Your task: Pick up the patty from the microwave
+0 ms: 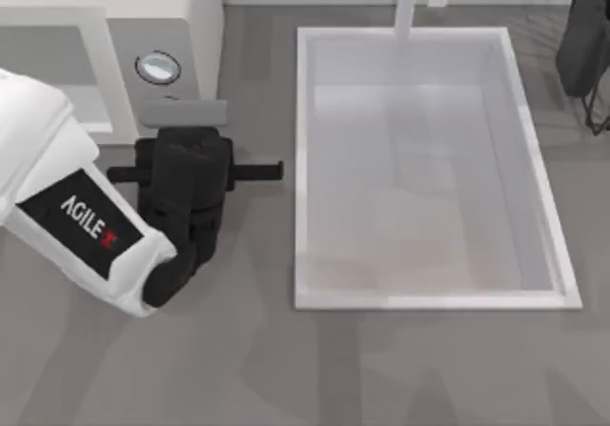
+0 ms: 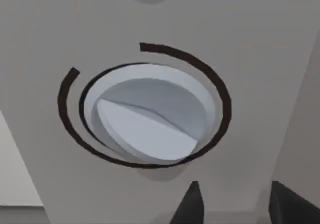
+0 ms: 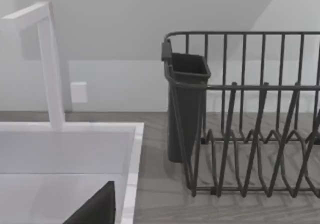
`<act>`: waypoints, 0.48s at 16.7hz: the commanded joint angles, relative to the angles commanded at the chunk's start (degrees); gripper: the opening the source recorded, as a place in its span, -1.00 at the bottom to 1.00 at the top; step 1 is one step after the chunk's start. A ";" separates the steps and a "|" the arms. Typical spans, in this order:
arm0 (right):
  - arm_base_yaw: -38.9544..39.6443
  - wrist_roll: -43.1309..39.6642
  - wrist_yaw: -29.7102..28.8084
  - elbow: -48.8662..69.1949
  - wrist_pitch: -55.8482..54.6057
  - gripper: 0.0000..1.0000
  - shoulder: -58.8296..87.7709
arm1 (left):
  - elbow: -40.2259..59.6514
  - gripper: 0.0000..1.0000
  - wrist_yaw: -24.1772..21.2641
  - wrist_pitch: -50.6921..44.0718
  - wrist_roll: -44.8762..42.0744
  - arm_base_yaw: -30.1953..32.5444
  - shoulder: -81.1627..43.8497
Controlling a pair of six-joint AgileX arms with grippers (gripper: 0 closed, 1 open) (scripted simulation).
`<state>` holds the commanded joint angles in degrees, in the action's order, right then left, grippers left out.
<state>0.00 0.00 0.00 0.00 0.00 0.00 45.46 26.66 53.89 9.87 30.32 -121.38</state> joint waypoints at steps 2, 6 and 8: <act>0.00 0.00 0.00 0.00 0.00 1.00 0.00 | -0.50 -1.00 -0.24 1.47 0.04 0.26 -1.17; 0.00 0.00 0.00 0.00 0.00 1.00 0.00 | -0.50 -0.85 -0.24 1.47 0.04 0.26 -1.17; 0.00 0.00 0.00 0.00 0.00 1.00 0.00 | -0.50 -0.55 -0.24 1.47 0.04 0.26 -1.17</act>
<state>0.00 0.00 0.00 0.00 0.00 0.00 44.97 26.42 55.37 9.91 30.57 -122.55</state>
